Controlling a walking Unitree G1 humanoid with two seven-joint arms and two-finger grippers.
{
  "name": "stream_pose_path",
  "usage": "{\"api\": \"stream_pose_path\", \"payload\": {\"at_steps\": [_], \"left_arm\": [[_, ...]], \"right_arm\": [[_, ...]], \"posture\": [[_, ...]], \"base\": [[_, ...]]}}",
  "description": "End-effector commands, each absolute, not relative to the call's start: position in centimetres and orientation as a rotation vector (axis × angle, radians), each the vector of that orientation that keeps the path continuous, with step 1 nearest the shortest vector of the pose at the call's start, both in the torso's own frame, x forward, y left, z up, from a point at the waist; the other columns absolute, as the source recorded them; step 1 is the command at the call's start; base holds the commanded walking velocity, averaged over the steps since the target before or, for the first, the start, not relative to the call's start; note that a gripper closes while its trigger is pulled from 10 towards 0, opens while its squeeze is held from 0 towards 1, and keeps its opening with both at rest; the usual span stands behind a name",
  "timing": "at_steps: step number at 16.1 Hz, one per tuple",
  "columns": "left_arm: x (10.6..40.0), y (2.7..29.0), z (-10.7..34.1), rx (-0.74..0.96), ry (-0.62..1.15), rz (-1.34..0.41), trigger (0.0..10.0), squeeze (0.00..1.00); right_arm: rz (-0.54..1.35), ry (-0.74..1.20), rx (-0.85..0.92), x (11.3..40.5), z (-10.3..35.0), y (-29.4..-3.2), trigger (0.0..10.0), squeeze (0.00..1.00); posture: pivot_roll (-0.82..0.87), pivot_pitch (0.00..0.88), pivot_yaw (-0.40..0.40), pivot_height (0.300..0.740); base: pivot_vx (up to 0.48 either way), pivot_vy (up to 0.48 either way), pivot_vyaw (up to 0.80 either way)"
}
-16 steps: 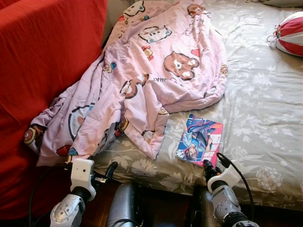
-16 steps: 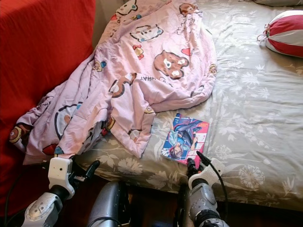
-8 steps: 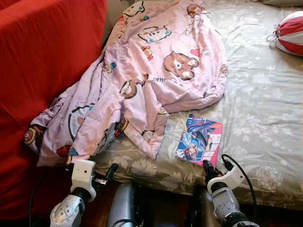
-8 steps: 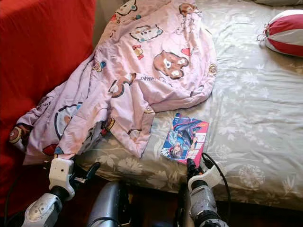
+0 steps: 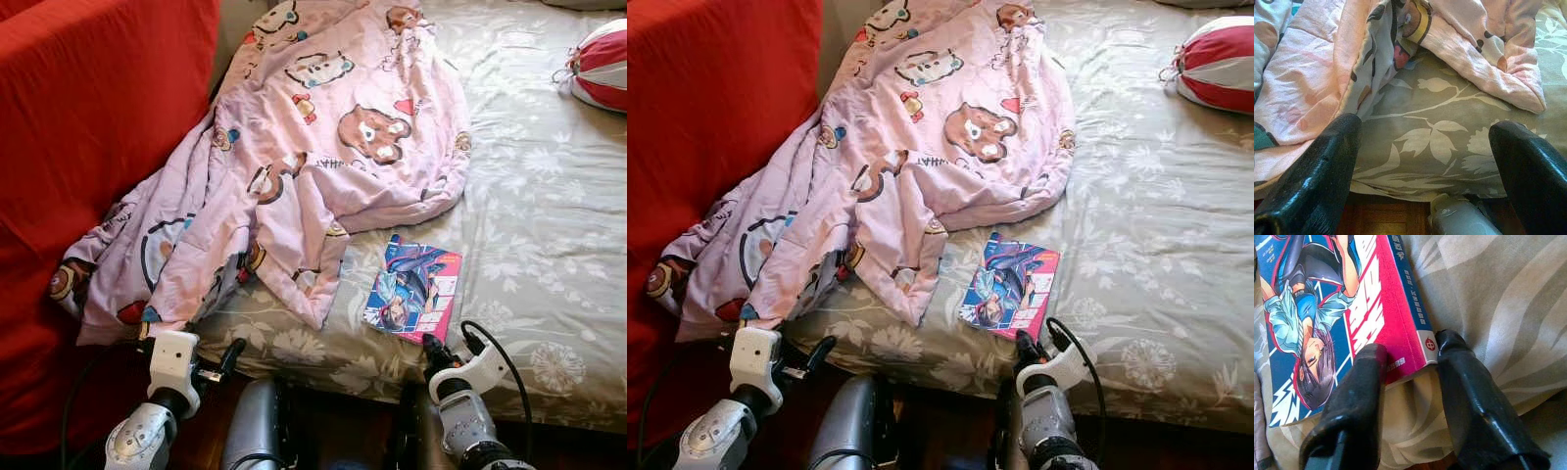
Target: Clean up the room
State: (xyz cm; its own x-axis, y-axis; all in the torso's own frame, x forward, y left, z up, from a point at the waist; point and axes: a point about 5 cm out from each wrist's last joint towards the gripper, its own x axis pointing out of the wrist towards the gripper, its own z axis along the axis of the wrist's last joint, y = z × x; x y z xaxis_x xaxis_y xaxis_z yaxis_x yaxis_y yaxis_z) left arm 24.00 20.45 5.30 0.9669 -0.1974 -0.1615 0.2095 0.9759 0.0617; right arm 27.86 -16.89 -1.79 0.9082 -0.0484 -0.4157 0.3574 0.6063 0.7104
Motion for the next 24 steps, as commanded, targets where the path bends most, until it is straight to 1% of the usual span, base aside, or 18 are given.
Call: {"api": "stream_pose_path", "payload": {"at_steps": [1, 5, 8, 9, 11, 13, 15, 17, 18, 19, 20, 22, 23, 24], "left_arm": [[23.6, 20.8, 4.6, 0.077, 0.183, -0.202, 10.0, 0.0], [24.2, 20.5, 4.7, 0.076, 0.175, -0.204, 10.0, 0.0], [24.6, 20.1, 4.5, 0.069, 0.172, -0.205, 10.0, 0.0], [24.8, 19.9, 4.4, 0.072, 0.168, -0.21, 10.0, 0.0], [25.3, 19.7, 4.2, 0.078, 0.166, -0.212, 10.0, 0.0], [26.0, 19.4, 4.1, 0.077, 0.158, -0.206, 10.0, 0.0], [26.7, 19.2, 3.9, 0.067, 0.151, -0.191, 10.0, 0.0], [27.2, 19.0, 3.7, 0.06, 0.15, -0.173, 10.0, 0.0], [27.4, 18.9, 3.3, 0.056, 0.16, -0.17, 10.0, 0.0], [27.6, 18.8, 3.0, 0.048, 0.171, -0.165, 10.0, 0.0], [27.6, 18.9, 2.7, 0.04, 0.182, -0.156, 10.0, 0.0], [27.6, 18.8, 2.1, 0.024, 0.206, -0.136, 10.0, 0.0], [27.5, 18.7, 1.5, 0.022, 0.229, -0.127, 10.0, 0.0], [27.3, 18.7, 1.1, 0.03, 0.244, -0.124, 10.0, 0.0]], "right_arm": [[-0.235, 0.422, 0.909, 27.0, -2.6, -16.0, 0.0, 0.0], [-0.222, 0.434, 0.875, 26.9, -2.7, -15.9, 0.0, 0.0], [-0.223, 0.444, 0.787, 26.8, -2.8, -16.1, 0.0, 0.0], [-0.205, 0.431, 0.729, 26.8, -2.6, -16.0, 0.0, 0.0], [-0.152, 0.41, 0.669, 27.0, -2.3, -15.5, 0.0, 0.0], [-0.144, 0.36, 0.624, 27.2, -1.8, -15.5, 0.0, 0.0], [-0.154, 0.3, 0.561, 27.7, -1.0, -16.1, 0.0, 0.0], [-0.105, 0.191, 0.533, 28.6, 0.5, -16.2, 0.0, 0.0], [-0.075, 0.15, 0.48, 29.1, 1.3, -16.2, 0.0, 0.0], [-0.055, 0.118, 0.414, 29.5, 2.0, -16.3, 4.4, 0.0], [-0.046, 0.083, 0.389, 29.6, 2.6, -16.5, 10.0, 0.0], [-0.036, 0.045, 0.324, 29.6, 3.2, -17.0, 10.0, 0.0], [-0.03, 0.028, 0.275, 29.4, 3.4, -17.3, 10.0, 0.0], [-0.021, 0.02, 0.266, 29.2, 3.4, -17.3, 10.0, 0.0]], "posture": [[0.24, 0.214, 0.114, 0.577], [0.23, 0.196, 0.108, 0.577], [0.22, 0.18, 0.097, 0.577], [0.2, 0.166, 0.087, 0.577], [0.18, 0.148, 0.077, 0.577], [0.17, 0.125, 0.065, 0.577], [0.14, 0.089, 0.039, 0.577], [0.12, 0.066, 0.023, 0.577], [0.1, 0.05, 0.011, 0.577], [0.09, 0.04, 0.002, 0.577], [0.08, 0.028, -0.006, 0.577], [0.07, 0.0, -0.023, 0.577], [0.06, 0.0, -0.041, 0.577], [0.07, 0.0, -0.044, 0.577]], "base": [[0.0, 0.0, 0.0], [0.0, 0.0, 0.0], [0.0, 0.0, 0.0], [0.0, 0.0, 0.0], [0.0, 0.0, 0.0], [0.0, 0.0, 0.0], [0.0, 0.0, 0.0], [0.0, 0.0, 0.0], [0.0, 0.0, 0.0], [0.0, 0.0, 0.0], [0.0, 0.0, 0.0], [0.0, 0.0, 0.0], [0.0, 0.0, 0.0], [0.0, 0.0, 0.0]]}}
